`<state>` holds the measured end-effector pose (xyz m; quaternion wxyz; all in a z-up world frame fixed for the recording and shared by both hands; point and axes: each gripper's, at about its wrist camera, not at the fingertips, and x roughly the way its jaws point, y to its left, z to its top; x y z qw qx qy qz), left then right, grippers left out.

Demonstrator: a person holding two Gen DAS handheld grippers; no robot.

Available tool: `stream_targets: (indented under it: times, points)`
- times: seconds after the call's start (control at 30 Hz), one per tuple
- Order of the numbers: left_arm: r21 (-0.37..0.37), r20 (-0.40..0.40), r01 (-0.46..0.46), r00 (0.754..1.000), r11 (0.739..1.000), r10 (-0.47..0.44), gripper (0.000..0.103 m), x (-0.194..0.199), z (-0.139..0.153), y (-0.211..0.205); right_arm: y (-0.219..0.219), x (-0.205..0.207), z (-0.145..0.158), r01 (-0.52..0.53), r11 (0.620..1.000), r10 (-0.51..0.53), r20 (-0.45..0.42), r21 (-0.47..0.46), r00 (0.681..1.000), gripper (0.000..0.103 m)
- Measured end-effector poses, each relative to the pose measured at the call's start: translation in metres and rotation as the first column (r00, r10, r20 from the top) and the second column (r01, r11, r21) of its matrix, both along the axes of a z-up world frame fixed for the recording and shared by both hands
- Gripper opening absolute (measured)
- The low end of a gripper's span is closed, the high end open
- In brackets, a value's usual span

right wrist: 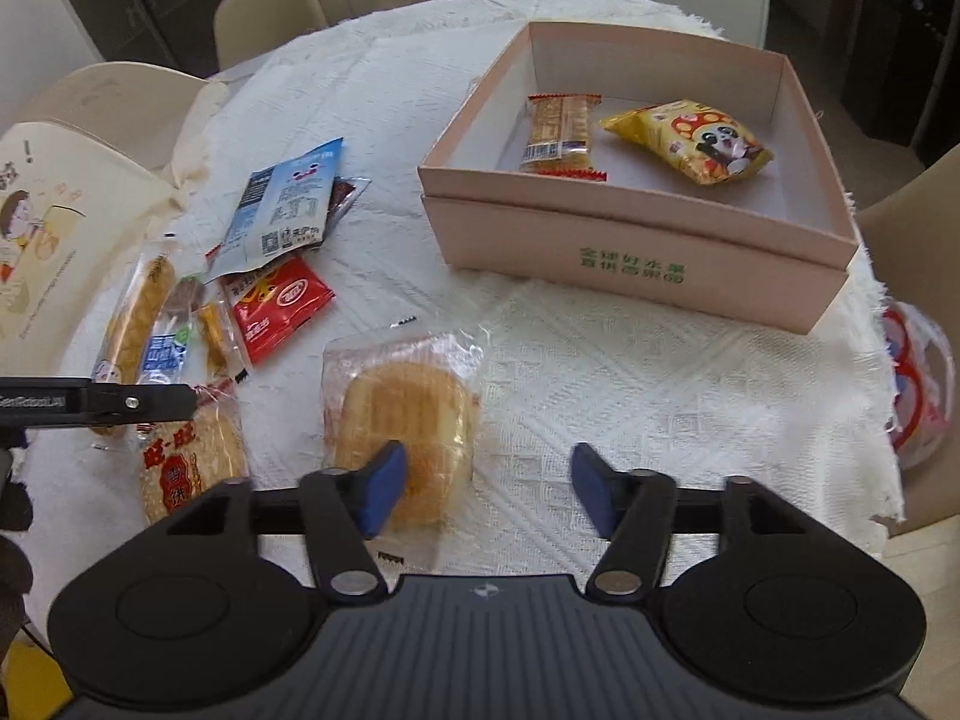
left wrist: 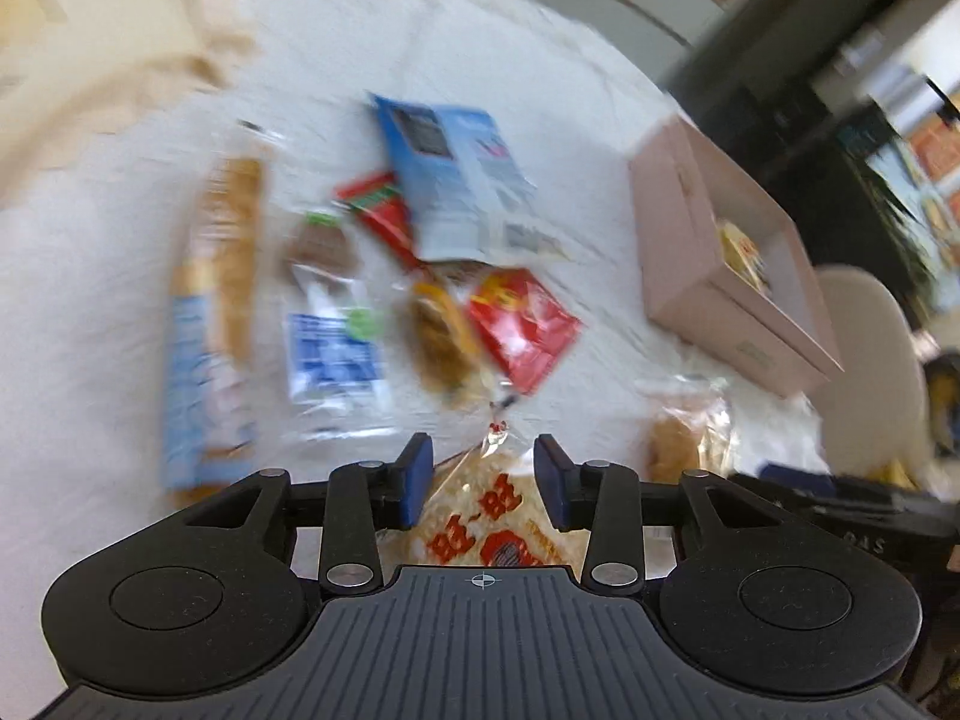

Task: Organize snacks
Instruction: 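Grasp the wrapped round bread with the right tool while the left tool grasps a biscuit stick pack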

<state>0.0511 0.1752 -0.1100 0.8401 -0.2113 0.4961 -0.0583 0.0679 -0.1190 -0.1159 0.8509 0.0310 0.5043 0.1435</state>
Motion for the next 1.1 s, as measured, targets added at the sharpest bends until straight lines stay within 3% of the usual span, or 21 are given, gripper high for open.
stream_targets:
  times: [0.07,0.13,0.2,0.37,0.47,0.53,0.63,0.7,0.83,0.97,1.07,1.1]
  points:
    - [0.002,-0.011,-0.101,0.995,0.995,0.101,0.042,-0.015,0.005,0.011,0.0,-0.003,0.002,0.007,1.0,-0.007,0.004,0.007,1.0,0.067]
    - [-0.055,-0.042,-0.203,0.979,0.978,0.201,0.042,-0.031,0.006,0.03,0.004,-0.008,0.007,0.0,0.999,0.0,0.018,0.039,1.0,0.067]
    - [-0.136,-0.081,-0.24,0.97,0.961,0.231,0.042,-0.043,-0.001,0.044,0.013,-0.015,0.017,-0.029,0.997,0.025,0.056,0.068,0.998,0.069]
    - [-0.289,-0.119,-0.168,0.983,0.942,0.139,0.042,-0.048,-0.02,0.047,0.062,-0.026,0.026,-0.078,0.997,0.077,0.086,0.019,0.993,0.072]
    - [-0.309,-0.092,-0.105,0.993,0.945,0.08,0.042,-0.039,-0.03,0.039,0.089,-0.026,0.01,-0.081,0.995,0.085,0.089,-0.05,0.992,0.071]
    - [-0.294,-0.041,-0.048,0.998,0.955,0.038,0.042,-0.03,-0.037,0.032,0.1,-0.033,0.002,-0.072,0.993,0.085,0.15,-0.092,0.985,0.071]
    - [-0.325,0.006,-0.02,1.0,0.946,0.023,0.042,-0.019,-0.045,0.02,0.106,-0.044,-0.002,-0.062,0.984,0.091,0.174,-0.166,0.981,0.063]
    - [-0.35,0.02,0.027,1.0,0.936,-0.022,0.042,-0.011,-0.043,0.013,0.099,-0.049,0.003,-0.058,0.986,0.083,0.153,-0.159,0.985,0.053]
    - [-0.298,0.081,0.134,0.99,0.945,-0.115,0.042,0.012,-0.038,-0.013,0.068,-0.06,0.013,0.034,0.991,-0.014,0.155,-0.132,0.988,0.053]
    - [-0.312,0.063,0.195,0.981,0.93,-0.184,0.041,0.038,-0.046,-0.044,0.036,-0.067,0.012,0.117,0.981,-0.092,0.163,-0.152,0.982,0.055]
    - [-0.329,0.06,0.212,0.977,0.92,-0.204,0.023,0.04,-0.042,-0.056,0.015,-0.066,0.009,0.14,0.979,-0.123,0.114,-0.15,0.986,0.056]
    - [-0.337,0.061,0.224,0.974,0.915,-0.216,0.023,0.037,-0.04,-0.056,0.009,-0.066,0.011,0.143,0.981,-0.129,0.113,-0.129,0.985,0.059]
